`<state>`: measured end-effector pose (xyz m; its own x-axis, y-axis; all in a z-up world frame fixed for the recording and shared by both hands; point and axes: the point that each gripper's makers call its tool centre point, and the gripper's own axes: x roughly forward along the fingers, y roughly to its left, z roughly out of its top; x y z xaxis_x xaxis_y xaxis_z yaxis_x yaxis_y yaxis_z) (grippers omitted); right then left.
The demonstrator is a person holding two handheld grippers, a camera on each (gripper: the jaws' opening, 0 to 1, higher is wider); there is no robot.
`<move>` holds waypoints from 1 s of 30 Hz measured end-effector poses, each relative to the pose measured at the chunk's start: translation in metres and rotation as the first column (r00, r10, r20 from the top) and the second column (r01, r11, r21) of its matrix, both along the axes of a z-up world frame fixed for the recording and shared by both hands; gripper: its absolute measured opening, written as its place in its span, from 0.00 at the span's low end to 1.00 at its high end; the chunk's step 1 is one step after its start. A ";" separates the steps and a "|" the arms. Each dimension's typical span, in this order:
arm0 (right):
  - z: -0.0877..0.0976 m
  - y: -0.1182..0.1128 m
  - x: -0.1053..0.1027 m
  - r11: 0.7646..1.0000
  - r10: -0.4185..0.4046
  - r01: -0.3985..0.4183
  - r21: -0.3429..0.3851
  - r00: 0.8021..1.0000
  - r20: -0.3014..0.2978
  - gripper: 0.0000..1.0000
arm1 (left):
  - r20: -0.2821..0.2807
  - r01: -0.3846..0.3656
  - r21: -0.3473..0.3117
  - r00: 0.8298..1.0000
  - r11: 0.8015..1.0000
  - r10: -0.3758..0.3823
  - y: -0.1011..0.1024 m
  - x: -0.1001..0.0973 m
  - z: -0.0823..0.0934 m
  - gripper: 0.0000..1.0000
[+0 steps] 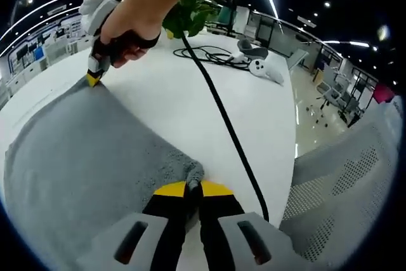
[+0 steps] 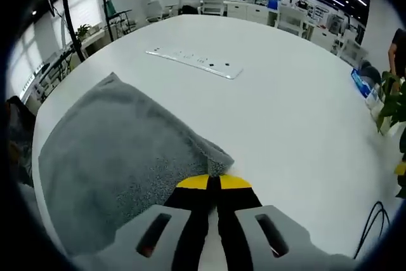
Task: Fold the towel on the table until its edges align and the towel forms a compact rectangular stack.
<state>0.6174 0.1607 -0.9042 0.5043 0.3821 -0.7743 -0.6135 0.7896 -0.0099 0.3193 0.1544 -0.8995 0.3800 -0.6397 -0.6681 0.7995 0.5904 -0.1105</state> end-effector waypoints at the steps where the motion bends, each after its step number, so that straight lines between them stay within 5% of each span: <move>1: 0.000 -0.003 0.000 1.000 -0.002 0.002 -0.003 1.000 0.001 0.01 | 0.003 0.004 -0.004 1.000 1.000 -0.004 -0.003 0.000 0.001 0.06; 20: 0.019 -0.052 -0.009 0.998 -0.065 0.065 0.004 0.998 0.027 0.00 | 0.003 -0.016 -0.116 1.000 0.993 0.016 -0.042 0.004 0.031 0.05; 30: 0.049 -0.067 -0.007 0.993 -0.109 0.104 0.061 0.991 0.077 0.00 | 0.003 -0.068 -0.225 0.997 0.972 0.071 -0.064 0.011 0.063 0.05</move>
<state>0.6109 0.0935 -0.8550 0.6038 0.3653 -0.7085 -0.5247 0.8513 -0.0083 0.3304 0.0900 -0.8368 0.4350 -0.7447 -0.5062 0.7593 0.6055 -0.2383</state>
